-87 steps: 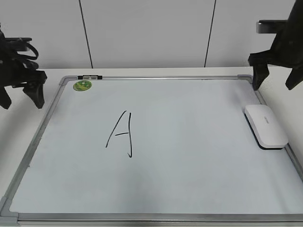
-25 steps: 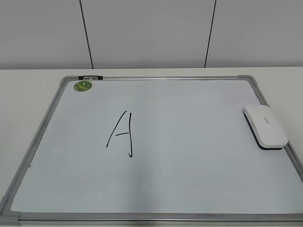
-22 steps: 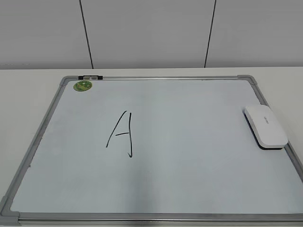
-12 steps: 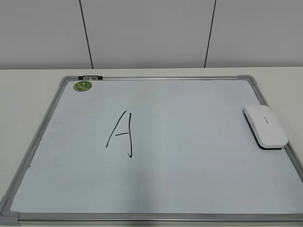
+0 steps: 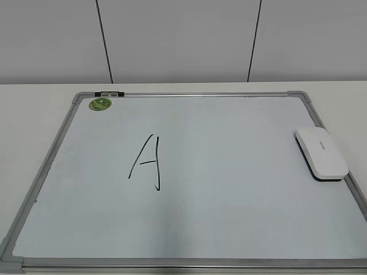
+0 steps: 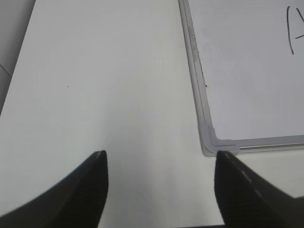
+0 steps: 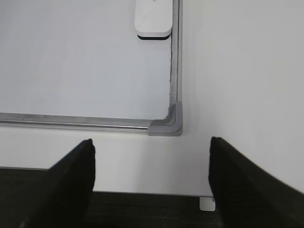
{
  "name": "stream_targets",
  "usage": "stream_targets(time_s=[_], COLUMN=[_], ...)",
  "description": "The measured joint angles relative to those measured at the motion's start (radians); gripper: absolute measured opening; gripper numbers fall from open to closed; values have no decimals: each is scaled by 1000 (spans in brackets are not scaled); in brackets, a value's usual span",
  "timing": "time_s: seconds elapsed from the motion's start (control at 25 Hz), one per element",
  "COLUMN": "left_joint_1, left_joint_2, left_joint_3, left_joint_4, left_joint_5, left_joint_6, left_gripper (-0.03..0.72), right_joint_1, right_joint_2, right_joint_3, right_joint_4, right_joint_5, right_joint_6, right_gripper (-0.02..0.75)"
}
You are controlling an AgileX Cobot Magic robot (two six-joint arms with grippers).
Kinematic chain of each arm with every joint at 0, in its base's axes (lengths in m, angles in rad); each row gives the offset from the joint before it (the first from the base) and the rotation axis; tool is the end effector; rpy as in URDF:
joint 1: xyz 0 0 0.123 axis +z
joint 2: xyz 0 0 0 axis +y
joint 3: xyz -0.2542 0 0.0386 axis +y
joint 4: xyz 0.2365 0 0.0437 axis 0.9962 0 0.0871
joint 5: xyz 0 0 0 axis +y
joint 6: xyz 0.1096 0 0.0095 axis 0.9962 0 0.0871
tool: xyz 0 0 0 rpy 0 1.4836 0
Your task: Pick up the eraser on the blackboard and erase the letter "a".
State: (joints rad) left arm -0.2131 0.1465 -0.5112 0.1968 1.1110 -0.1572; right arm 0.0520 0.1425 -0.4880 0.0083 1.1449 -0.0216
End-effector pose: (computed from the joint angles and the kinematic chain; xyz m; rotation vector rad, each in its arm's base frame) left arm 0.0487 0.0092 0.2577 0.0627 2.2098 0.0394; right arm 0.0447 0.0032 0.2466 -0.0840 2.2816 0.0263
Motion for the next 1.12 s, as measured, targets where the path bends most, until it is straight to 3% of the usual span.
stream_targets(time_s=[1.12], left_joint_1=[-24], left_joint_2=[0], left_joint_3=[0], left_joint_4=[-12], left_joint_5=[-2], left_joint_6=[0], left_gripper=[495], right_joint_1=[0], right_joint_2=[0], right_joint_3=[0], right_joint_4=[-2], right_joint_5=[-6], right_joint_6=[-1], right_gripper=[551])
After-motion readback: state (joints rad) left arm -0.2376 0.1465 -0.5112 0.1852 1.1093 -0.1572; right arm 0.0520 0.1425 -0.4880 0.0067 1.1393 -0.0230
